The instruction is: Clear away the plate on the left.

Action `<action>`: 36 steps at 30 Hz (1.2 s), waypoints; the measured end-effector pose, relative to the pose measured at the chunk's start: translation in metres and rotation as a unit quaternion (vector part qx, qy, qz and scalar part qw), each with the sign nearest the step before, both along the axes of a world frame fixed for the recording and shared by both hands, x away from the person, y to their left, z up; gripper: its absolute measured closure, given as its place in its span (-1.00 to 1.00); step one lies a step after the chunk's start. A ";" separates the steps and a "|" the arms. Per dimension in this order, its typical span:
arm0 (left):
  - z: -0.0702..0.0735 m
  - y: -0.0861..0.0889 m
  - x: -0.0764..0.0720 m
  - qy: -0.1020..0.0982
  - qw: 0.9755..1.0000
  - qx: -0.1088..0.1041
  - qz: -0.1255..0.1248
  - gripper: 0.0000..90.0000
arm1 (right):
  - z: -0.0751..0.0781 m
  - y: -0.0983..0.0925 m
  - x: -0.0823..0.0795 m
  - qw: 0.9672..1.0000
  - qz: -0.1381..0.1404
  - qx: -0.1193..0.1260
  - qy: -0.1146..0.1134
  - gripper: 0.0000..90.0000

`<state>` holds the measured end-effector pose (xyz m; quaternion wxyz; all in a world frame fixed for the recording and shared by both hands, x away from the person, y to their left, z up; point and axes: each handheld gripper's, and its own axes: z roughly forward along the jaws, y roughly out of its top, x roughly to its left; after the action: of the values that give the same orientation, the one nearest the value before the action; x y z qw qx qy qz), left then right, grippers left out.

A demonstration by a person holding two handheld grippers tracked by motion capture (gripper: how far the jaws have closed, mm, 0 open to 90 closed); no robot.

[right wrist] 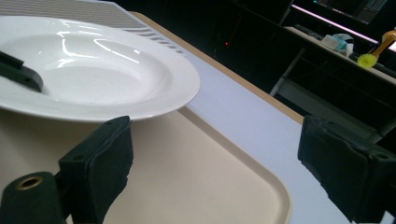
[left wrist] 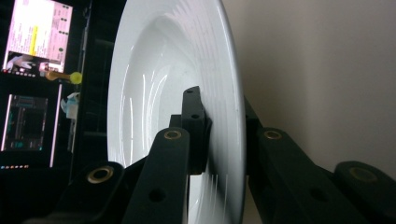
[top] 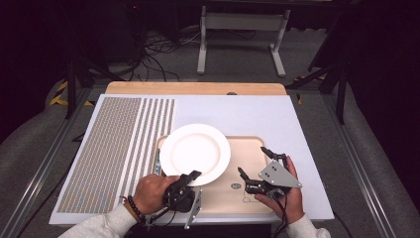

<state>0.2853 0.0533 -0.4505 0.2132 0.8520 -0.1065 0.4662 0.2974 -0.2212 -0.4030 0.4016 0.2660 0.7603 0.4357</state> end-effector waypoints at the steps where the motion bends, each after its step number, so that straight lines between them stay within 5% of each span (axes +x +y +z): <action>1: -0.001 -0.001 0.000 0.002 1.000 0.002 -0.004 0.81 | 0.001 0.000 0.000 1.000 -0.004 0.000 -0.001 -0.74; 31: -0.020 -0.029 -0.012 0.021 0.998 0.022 -0.059 0.80 | 0.002 0.000 -0.001 1.000 -0.001 0.001 -0.003 -0.73; 36: -0.019 -0.029 -0.009 0.025 0.998 0.010 -0.064 0.81 | 0.002 -0.001 -0.001 1.000 0.003 0.006 0.000 -0.73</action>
<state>0.2764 0.0246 -0.4699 0.2367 0.8571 -0.1597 0.4287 0.2962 -0.2218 -0.4014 0.3988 0.2656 0.7586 0.4416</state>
